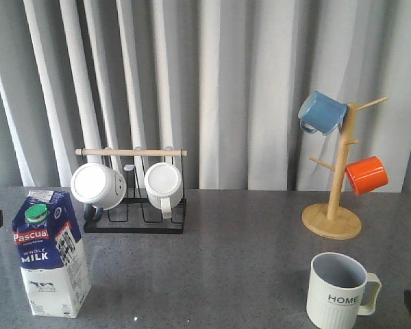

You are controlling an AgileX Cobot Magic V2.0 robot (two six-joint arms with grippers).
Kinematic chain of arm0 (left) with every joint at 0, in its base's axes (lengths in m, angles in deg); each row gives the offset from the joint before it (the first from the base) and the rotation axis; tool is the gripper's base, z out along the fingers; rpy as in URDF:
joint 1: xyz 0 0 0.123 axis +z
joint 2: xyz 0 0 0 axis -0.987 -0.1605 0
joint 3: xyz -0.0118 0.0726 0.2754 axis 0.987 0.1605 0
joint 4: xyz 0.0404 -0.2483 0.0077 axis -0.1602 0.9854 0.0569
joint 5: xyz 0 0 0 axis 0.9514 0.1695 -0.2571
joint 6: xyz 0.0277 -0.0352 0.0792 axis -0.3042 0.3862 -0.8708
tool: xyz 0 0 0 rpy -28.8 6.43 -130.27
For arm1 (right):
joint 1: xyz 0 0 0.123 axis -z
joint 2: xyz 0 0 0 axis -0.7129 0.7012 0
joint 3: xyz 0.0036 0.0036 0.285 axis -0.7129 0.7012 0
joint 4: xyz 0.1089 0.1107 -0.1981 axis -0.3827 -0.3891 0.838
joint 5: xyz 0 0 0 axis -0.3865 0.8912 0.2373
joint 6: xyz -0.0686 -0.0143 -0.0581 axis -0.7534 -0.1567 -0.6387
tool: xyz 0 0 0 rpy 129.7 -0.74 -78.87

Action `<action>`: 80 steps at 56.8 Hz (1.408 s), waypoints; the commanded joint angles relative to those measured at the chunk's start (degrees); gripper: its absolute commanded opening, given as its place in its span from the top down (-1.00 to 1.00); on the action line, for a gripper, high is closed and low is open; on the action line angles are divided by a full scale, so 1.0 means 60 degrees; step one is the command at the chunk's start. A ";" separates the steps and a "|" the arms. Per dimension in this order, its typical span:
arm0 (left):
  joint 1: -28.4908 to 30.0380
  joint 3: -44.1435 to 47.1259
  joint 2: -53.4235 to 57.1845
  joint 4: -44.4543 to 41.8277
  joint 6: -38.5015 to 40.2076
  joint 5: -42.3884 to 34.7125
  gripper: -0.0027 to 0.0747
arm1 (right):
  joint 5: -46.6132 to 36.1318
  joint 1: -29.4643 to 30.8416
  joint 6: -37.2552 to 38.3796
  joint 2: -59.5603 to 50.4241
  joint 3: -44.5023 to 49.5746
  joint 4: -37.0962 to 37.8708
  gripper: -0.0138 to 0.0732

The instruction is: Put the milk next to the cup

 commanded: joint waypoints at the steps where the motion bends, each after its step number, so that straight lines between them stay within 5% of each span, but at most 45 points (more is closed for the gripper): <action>1: -0.0038 -0.0335 0.0096 0.0115 0.0033 -0.0725 -0.37 | -0.3299 0.0069 -0.0020 0.0565 0.0768 0.0147 -0.57; 8: -0.0038 -0.0335 0.0096 0.0115 0.0033 -0.0725 -0.37 | -0.5201 0.0069 0.0208 0.1826 0.1264 0.0298 -0.57; 28: -0.0038 -0.0335 0.0096 0.0115 0.0033 -0.0725 -0.37 | -0.7880 0.0069 0.0302 0.4717 0.1085 0.0913 -0.57; 52: -0.0038 -0.0335 0.0096 0.0115 0.0033 -0.0725 -0.37 | -0.8033 0.0069 0.1372 0.5796 -0.0355 0.0726 -0.57; 64: -0.0038 -0.0335 0.0096 0.0115 0.0033 -0.0725 -0.37 | -0.7068 0.0069 0.1514 0.6191 -0.1220 0.0949 -0.54; 72: -0.0038 -0.0335 0.0096 0.0115 0.0033 -0.0725 -0.37 | -0.6816 0.0069 0.1514 0.6547 -0.1640 0.1187 -0.25; 80: -0.0038 -0.0335 0.0096 0.0112 0.0033 -0.0716 -0.36 | -0.6762 0.0069 0.1514 0.6660 -0.1760 0.1452 0.56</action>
